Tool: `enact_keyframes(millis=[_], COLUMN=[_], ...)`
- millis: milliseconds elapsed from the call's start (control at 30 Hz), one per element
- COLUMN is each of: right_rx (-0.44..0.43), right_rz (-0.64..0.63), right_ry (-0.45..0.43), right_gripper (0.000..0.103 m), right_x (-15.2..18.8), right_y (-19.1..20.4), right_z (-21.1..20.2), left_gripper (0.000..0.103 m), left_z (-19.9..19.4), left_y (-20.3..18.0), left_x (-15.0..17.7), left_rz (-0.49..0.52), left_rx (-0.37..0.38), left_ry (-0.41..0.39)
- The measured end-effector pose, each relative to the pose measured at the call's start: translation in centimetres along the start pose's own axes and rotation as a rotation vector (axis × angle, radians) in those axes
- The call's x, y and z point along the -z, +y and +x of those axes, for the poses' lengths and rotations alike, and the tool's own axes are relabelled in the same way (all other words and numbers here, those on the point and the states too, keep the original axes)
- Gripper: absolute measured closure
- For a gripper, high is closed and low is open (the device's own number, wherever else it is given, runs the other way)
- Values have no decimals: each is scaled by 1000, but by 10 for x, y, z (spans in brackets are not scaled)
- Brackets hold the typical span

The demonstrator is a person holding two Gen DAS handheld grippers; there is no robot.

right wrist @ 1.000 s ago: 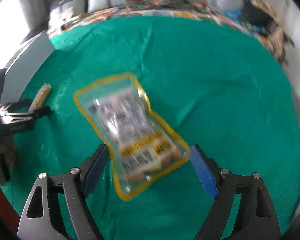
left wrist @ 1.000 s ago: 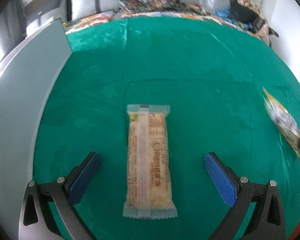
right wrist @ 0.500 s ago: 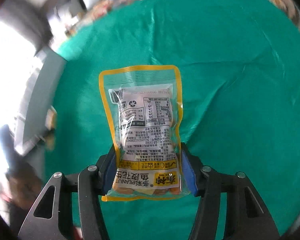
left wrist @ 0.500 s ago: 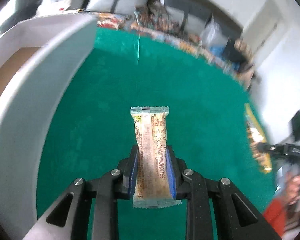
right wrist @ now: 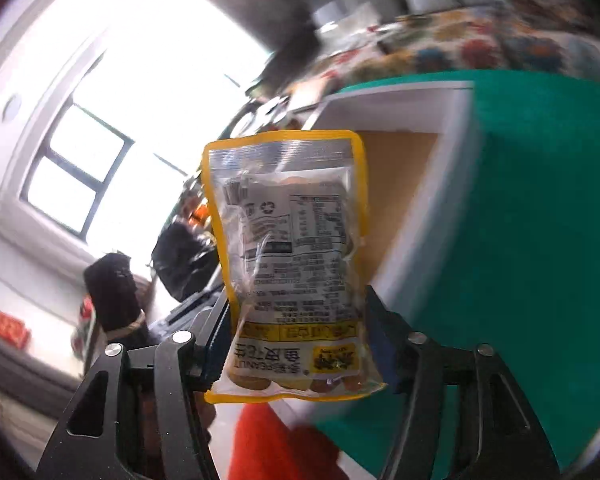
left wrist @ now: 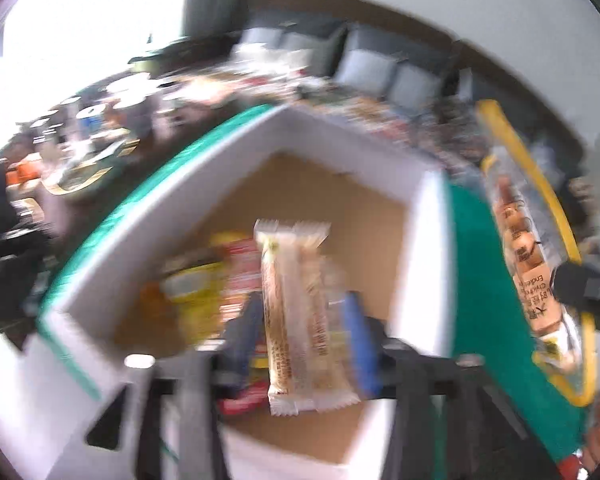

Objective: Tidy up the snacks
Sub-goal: 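Carry the snack bar into the box with the left tool while the right carries the peanut bag, then open both tools over the box and hold them above it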

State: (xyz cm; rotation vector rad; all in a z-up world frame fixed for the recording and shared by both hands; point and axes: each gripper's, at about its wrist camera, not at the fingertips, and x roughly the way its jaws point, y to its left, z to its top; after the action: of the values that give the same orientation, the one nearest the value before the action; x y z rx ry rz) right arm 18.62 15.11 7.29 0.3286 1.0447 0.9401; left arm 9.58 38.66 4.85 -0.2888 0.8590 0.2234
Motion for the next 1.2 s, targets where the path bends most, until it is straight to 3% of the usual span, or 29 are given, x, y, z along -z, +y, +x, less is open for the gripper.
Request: enact_keyframes(millis=[67, 167, 233, 367, 467, 567, 667, 733, 1000, 1200], right_rx=[38, 63, 81, 149, 232, 325, 378, 410, 474, 466], right_rz=[-10, 11, -8, -102, -181, -252, -286, -293, -377, -414], right_ry=[58, 139, 123, 54, -7, -78, -97, -104, -98, -84], right_gripper=[30, 30, 30, 30, 30, 28, 28, 28, 28, 28], right_x=[1, 7, 15, 22, 26, 41, 45, 47, 49, 48], right_y=[13, 9, 8, 15, 31, 37, 44, 47, 69, 82], right_z=[45, 75, 71, 52, 38, 10, -2, -5, 2, 9], left_gripper=[20, 19, 18, 15, 0, 0, 0, 0, 0, 0], left_z=[-1, -10, -17, -39, -55, -66, -71, -74, -87, -94], left_y=[20, 33, 35, 10, -7, -18, -20, -22, -35, -26], left_x=[11, 31, 38, 40, 33, 31, 31, 34, 42, 38], left_rz=[0, 6, 13, 55, 45, 37, 12, 6, 51, 48], left_rx=[-92, -141, -139, -210, -284, -337, -256, -251, -451, -474], left_ry=[-1, -12, -29, -100, -121, -154, -121, -100, -141, -165])
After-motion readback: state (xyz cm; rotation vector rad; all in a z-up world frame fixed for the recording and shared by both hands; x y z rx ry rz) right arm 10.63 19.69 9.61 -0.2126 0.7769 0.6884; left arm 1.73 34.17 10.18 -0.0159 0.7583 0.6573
